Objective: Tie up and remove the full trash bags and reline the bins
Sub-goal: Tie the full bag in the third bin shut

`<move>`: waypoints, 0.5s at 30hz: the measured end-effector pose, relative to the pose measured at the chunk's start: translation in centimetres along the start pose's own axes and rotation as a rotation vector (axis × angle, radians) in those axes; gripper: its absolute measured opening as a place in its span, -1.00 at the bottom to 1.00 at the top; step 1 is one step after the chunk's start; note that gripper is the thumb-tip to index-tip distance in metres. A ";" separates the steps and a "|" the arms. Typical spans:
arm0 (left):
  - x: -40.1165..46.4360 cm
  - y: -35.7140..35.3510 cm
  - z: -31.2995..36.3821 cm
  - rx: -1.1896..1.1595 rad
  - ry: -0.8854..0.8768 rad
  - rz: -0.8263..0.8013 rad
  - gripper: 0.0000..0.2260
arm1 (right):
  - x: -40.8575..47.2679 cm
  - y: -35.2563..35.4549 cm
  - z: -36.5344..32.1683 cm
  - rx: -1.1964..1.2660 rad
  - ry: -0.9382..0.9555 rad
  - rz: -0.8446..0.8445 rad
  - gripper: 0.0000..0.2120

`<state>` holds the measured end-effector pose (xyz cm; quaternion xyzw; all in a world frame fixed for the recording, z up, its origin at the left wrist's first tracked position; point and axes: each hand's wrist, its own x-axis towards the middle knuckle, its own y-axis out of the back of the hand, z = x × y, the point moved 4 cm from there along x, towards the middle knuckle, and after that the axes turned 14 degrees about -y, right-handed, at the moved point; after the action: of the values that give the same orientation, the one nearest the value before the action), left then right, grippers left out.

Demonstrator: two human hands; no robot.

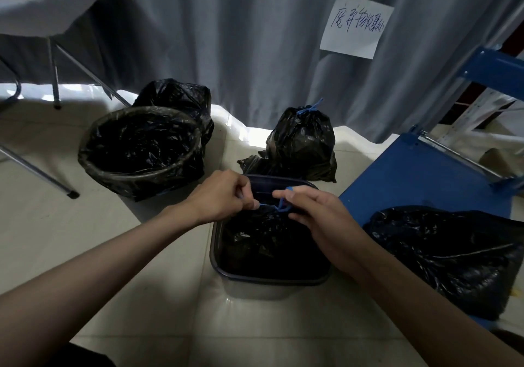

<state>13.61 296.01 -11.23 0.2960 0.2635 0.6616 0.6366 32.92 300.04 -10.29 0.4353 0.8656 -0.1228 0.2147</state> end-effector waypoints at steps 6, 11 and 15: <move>-0.3 1.8 0.8 -0.105 -0.064 -0.030 -0.76 | 0.6 -0.7 -0.1 0.078 0.026 0.030 -0.84; -0.5 3.1 2.2 -0.403 -0.073 0.027 -0.75 | 0.5 -1.2 -0.2 -0.087 0.087 0.046 -0.87; -0.2 3.0 3.9 -0.510 -0.095 0.020 -0.74 | 0.3 -2.0 -0.3 -0.226 0.114 0.013 -0.90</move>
<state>14.41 295.51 -6.38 0.1591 0.0550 0.6984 0.6956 31.10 299.19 -10.08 0.4203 0.8819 0.0020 0.2138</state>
